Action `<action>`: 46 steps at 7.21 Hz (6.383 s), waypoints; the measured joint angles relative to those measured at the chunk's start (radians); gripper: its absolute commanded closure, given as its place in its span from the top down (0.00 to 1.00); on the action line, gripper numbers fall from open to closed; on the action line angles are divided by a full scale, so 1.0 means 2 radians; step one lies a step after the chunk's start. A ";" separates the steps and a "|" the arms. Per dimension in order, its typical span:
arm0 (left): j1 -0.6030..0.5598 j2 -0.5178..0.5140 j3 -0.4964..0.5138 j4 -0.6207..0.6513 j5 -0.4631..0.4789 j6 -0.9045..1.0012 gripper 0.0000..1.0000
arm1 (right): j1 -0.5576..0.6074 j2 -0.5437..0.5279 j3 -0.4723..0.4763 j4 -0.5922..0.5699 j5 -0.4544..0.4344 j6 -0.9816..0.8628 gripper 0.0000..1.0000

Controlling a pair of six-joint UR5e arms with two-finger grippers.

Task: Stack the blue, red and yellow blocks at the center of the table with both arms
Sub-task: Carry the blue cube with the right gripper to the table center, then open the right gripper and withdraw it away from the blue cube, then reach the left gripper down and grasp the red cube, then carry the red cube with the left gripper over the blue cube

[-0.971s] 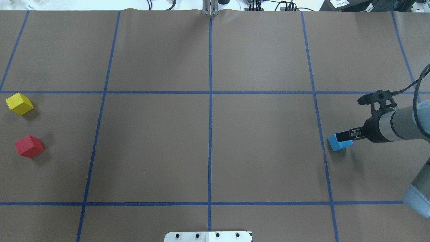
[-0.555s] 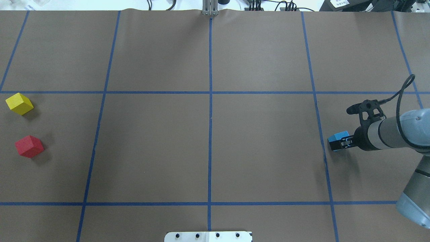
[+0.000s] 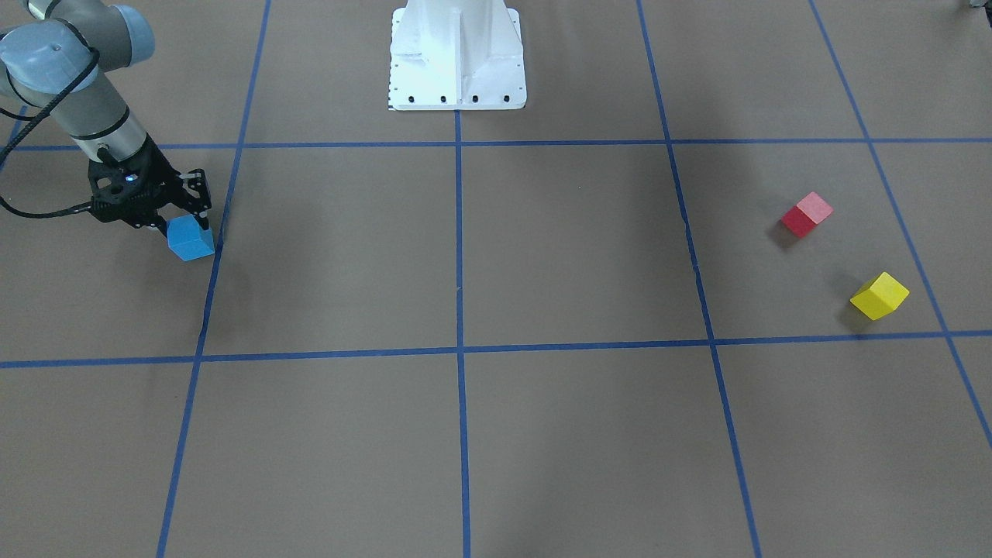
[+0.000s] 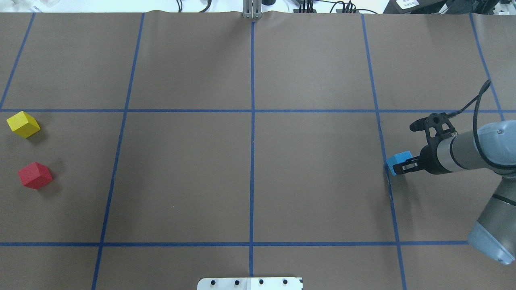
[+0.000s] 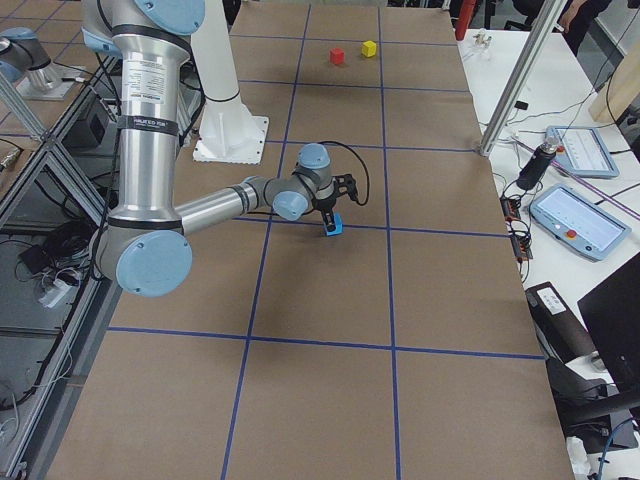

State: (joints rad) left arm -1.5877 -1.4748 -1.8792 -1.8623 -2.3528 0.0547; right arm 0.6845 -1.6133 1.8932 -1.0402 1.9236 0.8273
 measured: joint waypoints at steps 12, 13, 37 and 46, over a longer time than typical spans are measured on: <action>0.000 0.011 0.003 0.000 0.000 -0.001 1.00 | -0.131 0.448 -0.216 -0.270 -0.109 0.219 0.99; 0.000 0.011 0.002 0.000 0.000 -0.001 1.00 | -0.134 0.448 -0.216 -0.265 -0.116 0.219 1.00; 0.373 0.065 0.109 -0.317 0.115 -0.097 0.00 | 0.466 -0.026 -0.027 -0.291 0.205 -0.553 1.00; 0.393 -0.172 0.021 -0.061 0.114 -0.355 0.00 | 0.471 -0.043 -0.045 -0.291 0.207 -0.543 1.00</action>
State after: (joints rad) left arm -0.8015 -1.8186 -1.8368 -1.9848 -2.1239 -0.6562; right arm 1.6270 -1.6988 1.8030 -1.6214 2.3367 -0.2593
